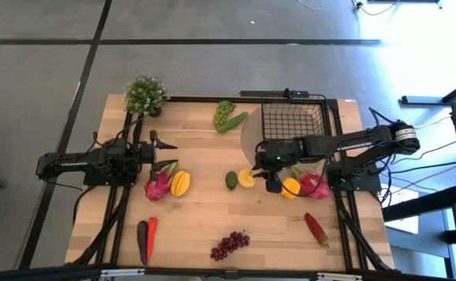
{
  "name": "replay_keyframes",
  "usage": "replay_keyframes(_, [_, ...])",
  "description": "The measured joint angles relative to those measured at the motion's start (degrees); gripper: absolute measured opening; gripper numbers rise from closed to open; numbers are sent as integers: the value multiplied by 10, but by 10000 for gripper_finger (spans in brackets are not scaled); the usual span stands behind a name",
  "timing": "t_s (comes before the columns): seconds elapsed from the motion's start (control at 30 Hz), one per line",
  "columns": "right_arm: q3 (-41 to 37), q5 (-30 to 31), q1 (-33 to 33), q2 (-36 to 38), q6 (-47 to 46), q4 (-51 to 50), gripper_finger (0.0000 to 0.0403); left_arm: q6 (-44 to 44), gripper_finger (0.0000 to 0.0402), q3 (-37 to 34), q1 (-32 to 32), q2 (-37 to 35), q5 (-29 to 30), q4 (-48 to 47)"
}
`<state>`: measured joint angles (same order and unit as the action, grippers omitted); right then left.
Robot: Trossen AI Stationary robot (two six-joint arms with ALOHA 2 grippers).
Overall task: Build produce basket
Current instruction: Put the pear into the wire basket
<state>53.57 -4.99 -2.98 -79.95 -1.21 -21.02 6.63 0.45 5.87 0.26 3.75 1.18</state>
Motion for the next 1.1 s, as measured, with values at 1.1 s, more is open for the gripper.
replay_keyframes(1.1, [-1, -3, 33, -57, -46, 9, 110, -2, 213, 0, 0, 0, -4, -1])
